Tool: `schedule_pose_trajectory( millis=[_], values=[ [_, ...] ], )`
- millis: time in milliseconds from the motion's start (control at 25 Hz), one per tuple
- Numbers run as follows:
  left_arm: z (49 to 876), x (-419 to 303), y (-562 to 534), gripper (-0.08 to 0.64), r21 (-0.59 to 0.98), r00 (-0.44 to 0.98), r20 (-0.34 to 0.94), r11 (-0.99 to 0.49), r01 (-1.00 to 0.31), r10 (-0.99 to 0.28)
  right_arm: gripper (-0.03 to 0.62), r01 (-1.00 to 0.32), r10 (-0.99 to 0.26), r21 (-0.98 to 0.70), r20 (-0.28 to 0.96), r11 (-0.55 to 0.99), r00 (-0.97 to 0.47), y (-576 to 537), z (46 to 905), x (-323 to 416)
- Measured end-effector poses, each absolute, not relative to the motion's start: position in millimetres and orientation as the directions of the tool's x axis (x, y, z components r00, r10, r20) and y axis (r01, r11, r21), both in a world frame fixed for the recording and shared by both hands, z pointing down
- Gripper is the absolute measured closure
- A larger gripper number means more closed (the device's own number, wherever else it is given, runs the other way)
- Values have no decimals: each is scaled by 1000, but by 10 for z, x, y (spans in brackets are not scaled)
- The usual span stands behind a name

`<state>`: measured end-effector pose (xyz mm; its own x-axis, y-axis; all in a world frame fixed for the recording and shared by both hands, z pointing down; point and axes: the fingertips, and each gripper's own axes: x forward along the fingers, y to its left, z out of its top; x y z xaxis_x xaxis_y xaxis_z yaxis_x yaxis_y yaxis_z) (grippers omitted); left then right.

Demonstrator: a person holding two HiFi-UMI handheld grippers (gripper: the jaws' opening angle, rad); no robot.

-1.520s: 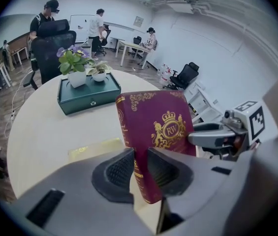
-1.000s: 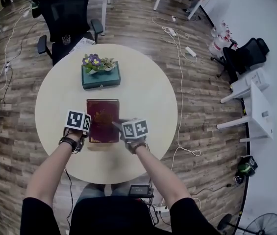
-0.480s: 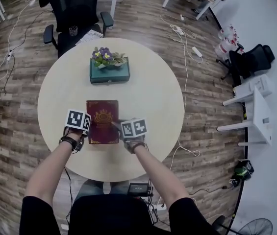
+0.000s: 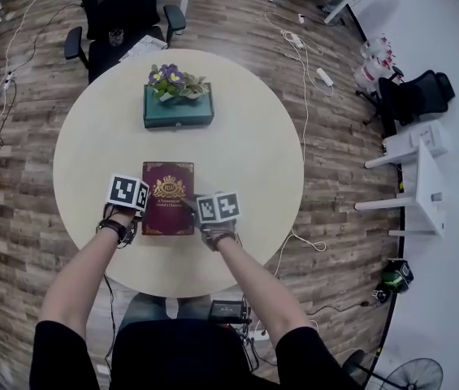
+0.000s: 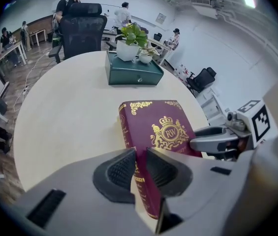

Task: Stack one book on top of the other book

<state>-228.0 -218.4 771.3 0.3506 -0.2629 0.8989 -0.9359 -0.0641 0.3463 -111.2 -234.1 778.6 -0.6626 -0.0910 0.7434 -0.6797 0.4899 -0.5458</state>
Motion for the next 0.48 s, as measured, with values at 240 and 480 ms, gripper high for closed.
schedule_pose_trajectory(
  millis=[240,480],
  values=[
    [7745,-2294,-2208,485,386,388,885,-61,-920,-258,455,-684,-100,-549,740,480,-665,-2370,7821,-1106],
    [7660,-2483,-2150,485,345,350,896,-69,-936,-271,403,-734,-210,-405,781,545,-588,-2507,7631,-949]
  ],
)
